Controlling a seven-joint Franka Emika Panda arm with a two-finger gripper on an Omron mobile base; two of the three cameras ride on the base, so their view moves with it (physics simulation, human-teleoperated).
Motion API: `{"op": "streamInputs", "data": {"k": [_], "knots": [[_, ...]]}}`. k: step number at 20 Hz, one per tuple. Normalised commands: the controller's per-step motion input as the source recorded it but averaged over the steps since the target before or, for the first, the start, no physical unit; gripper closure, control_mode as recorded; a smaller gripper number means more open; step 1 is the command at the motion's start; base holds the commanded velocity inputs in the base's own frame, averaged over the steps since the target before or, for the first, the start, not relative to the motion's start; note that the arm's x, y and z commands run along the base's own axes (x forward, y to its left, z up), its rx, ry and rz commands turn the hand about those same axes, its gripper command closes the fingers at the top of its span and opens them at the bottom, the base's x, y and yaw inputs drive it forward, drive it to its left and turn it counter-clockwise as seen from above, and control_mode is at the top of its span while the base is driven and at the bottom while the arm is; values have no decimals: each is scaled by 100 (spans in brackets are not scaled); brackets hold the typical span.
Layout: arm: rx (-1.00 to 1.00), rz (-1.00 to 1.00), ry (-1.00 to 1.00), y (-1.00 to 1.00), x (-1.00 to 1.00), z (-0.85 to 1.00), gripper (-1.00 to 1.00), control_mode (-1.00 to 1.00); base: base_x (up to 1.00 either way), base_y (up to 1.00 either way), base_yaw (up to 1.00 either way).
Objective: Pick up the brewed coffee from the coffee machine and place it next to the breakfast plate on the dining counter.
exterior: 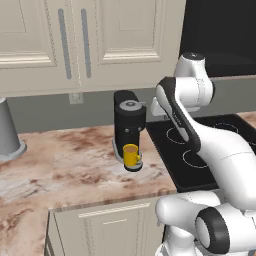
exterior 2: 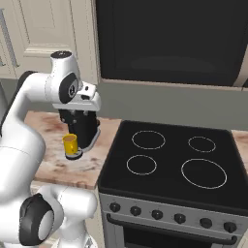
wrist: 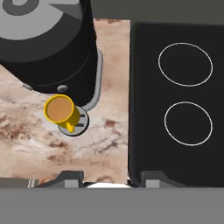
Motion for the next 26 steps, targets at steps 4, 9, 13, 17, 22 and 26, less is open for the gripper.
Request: {"op": "streamInputs", "data": {"k": [4, 9, 13, 17, 22, 26], "knots": [[0, 0, -9, 0, -11, -20, -100, -100, 0, 0, 0], [2, 16, -28, 2, -29, -45, -100, -100, 0, 0, 0], [2, 25, -27, 19, -9, -48, -100, -100, 0, 0, 0], [5, 28, -24, 24, -2, -54, -100, -100, 0, 0, 0], [7, 30, -23, 23, 0, -57, -100, -100, 0, 0, 0], [7, 30, -18, 4, 3, -53, -100, -100, 0, 0, 0]]}}
